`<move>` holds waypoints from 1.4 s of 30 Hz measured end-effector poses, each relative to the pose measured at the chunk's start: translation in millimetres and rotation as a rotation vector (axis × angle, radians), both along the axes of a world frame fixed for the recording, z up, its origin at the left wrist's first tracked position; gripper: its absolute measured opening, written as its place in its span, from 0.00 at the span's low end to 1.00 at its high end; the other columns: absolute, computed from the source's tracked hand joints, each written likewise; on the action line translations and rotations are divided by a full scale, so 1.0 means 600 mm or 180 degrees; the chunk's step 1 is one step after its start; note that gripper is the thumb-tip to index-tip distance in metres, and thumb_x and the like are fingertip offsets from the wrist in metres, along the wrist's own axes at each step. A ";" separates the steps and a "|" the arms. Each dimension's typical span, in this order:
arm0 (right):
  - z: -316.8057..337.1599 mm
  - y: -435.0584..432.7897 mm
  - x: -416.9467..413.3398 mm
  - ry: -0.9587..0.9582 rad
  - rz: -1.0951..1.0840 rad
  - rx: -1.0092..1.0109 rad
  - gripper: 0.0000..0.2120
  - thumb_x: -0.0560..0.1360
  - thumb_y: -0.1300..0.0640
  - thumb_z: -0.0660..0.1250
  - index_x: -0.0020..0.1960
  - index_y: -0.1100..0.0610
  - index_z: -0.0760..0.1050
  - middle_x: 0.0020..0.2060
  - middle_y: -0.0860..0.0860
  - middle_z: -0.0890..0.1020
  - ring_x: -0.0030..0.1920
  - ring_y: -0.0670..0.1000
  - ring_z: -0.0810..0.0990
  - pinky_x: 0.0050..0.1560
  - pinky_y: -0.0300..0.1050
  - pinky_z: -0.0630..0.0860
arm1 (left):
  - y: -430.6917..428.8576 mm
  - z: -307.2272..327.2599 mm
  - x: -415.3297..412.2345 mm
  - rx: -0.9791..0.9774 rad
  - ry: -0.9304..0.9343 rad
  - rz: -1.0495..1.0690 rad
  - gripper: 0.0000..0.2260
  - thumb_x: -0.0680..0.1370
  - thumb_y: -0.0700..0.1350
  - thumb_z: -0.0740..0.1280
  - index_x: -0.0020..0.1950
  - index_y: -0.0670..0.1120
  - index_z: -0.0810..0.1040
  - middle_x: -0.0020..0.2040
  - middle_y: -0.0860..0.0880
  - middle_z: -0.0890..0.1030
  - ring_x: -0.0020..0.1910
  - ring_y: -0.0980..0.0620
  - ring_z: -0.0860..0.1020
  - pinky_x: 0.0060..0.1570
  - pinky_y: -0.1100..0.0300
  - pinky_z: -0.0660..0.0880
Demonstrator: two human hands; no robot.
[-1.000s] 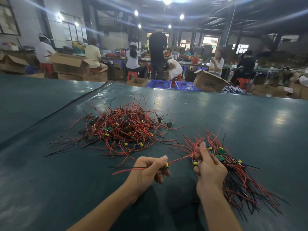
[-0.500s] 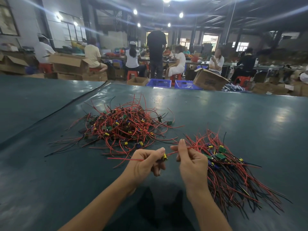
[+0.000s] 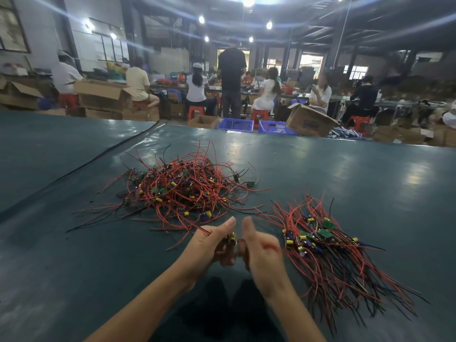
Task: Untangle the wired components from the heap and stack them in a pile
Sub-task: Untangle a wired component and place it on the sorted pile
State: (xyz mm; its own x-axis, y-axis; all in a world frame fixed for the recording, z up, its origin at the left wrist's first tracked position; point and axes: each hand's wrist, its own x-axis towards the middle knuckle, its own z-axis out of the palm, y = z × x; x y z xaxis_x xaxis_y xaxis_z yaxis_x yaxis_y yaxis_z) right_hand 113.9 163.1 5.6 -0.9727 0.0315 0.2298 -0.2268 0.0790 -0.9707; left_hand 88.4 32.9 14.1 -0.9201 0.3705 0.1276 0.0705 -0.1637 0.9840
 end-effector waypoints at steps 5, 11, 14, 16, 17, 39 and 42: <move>0.005 -0.006 0.001 -0.0116 -0.0086 0.0108 0.31 0.75 0.35 0.52 0.22 0.55 0.64 0.21 0.49 0.67 0.23 0.47 0.66 0.30 0.42 0.68 | -0.002 -0.008 -0.006 -0.0550 0.0052 -0.0035 0.29 0.70 0.71 0.59 0.28 0.47 0.80 0.28 0.46 0.79 0.28 0.52 0.77 0.36 0.62 0.76; -0.001 0.042 -0.019 -0.0974 -0.1108 -0.1091 0.28 0.79 0.34 0.53 0.29 0.54 0.66 0.20 0.46 0.67 0.20 0.46 0.63 0.24 0.40 0.62 | -0.016 -0.020 -0.018 -0.1504 0.0855 0.0574 0.27 0.75 0.66 0.59 0.39 0.46 0.84 0.34 0.49 0.83 0.35 0.54 0.81 0.38 0.61 0.75; 0.001 0.055 -0.028 -0.1097 -0.1266 -0.1709 0.30 0.79 0.35 0.53 0.29 0.55 0.65 0.19 0.46 0.63 0.18 0.46 0.60 0.19 0.38 0.59 | -0.040 -0.028 -0.038 -0.2471 0.1886 0.1534 0.10 0.77 0.54 0.67 0.46 0.49 0.83 0.45 0.55 0.81 0.47 0.55 0.77 0.49 0.57 0.75; 0.003 0.059 -0.031 -0.1177 -0.1284 -0.1963 0.30 0.80 0.36 0.54 0.27 0.55 0.64 0.18 0.46 0.62 0.17 0.45 0.58 0.18 0.37 0.57 | -0.057 -0.030 -0.049 -0.2811 0.2143 0.1897 0.07 0.76 0.48 0.70 0.51 0.48 0.83 0.54 0.52 0.80 0.54 0.52 0.74 0.56 0.54 0.73; 0.004 0.061 -0.031 -0.1206 -0.1279 -0.2015 0.30 0.80 0.36 0.54 0.27 0.55 0.64 0.18 0.46 0.62 0.17 0.45 0.58 0.18 0.37 0.57 | -0.064 -0.031 -0.053 -0.2937 0.2115 0.1999 0.08 0.76 0.48 0.70 0.53 0.48 0.83 0.58 0.51 0.78 0.58 0.50 0.73 0.59 0.52 0.72; 0.013 0.068 -0.026 0.0453 -0.1802 -0.2022 0.18 0.77 0.49 0.69 0.30 0.53 0.77 0.42 0.52 0.87 0.23 0.45 0.72 0.21 0.37 0.70 | -0.083 -0.068 -0.081 -0.4526 0.1066 0.1118 0.24 0.81 0.60 0.54 0.77 0.58 0.59 0.80 0.49 0.44 0.76 0.45 0.56 0.72 0.41 0.54; 0.018 0.060 -0.017 0.0867 -0.1872 -0.1461 0.11 0.78 0.52 0.68 0.37 0.49 0.78 0.44 0.46 0.86 0.28 0.44 0.75 0.24 0.39 0.72 | -0.083 -0.068 -0.080 -0.4471 0.1111 0.1161 0.23 0.81 0.59 0.55 0.76 0.57 0.62 0.80 0.50 0.47 0.75 0.45 0.57 0.72 0.42 0.54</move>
State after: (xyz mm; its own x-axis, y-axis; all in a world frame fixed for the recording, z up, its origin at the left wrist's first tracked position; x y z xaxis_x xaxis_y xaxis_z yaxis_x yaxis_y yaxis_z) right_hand 103.7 199.1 16.4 -0.6785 0.6719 0.2969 -0.5064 -0.1351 -0.8517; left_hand 40.4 -16.9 -26.7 -0.9857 0.1366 0.0985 0.1571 0.9568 0.2447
